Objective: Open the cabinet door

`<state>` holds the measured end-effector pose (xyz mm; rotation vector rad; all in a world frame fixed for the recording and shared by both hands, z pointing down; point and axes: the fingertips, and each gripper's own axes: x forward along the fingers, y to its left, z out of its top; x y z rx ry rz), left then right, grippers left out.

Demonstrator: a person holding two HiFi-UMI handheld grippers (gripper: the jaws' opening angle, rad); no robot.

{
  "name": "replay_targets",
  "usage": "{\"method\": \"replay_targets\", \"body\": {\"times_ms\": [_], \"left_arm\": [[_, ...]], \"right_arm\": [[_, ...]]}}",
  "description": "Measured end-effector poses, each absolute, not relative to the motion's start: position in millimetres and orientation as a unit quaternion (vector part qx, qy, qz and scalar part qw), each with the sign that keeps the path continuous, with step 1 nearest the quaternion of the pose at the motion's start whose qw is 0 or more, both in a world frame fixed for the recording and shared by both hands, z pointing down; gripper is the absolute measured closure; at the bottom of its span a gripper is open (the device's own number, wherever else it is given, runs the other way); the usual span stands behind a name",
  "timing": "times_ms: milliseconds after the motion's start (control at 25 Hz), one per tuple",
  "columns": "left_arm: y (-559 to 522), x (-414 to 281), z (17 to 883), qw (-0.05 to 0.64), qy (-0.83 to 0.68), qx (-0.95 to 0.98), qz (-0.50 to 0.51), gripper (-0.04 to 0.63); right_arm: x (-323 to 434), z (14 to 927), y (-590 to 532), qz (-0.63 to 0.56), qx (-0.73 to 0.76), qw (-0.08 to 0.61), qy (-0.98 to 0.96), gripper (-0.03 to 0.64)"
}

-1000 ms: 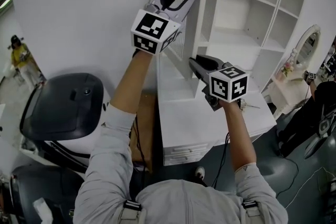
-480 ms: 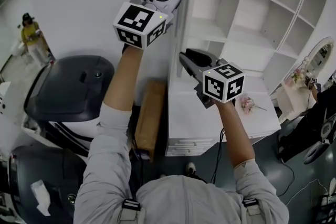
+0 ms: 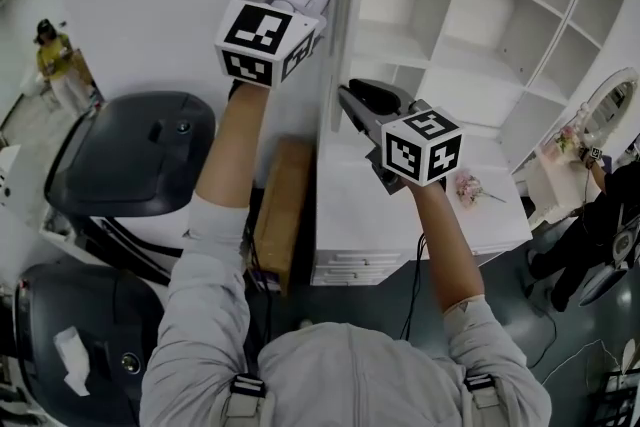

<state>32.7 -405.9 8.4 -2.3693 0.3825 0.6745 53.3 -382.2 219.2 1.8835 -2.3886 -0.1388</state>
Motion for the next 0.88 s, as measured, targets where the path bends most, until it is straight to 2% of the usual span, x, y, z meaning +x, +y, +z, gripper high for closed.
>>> {"method": "replay_targets", "body": {"times_ms": [120,280,680,880], "left_arm": [[-409,27,23,0.315,0.200,-0.896,0.242,0.576],[-403,19,52,0.298,0.247,-0.894,0.225,0.578],[-349,34,122,0.294,0.294,-0.890,0.190,0.578],[-335,67,187,0.258,0.276,-0.915,0.143,0.578]], "right_arm": [[67,218,-370,-0.054,0.624,0.035,-0.779,0.594],[101,218,-345,-0.056,0.637,0.023,-0.769,0.615],[201,241,-279,-0.054,0.684,0.034,-0.727,0.615],[237,267,-250,-0.036,0.697,0.037,-0.715,0.615]]}}
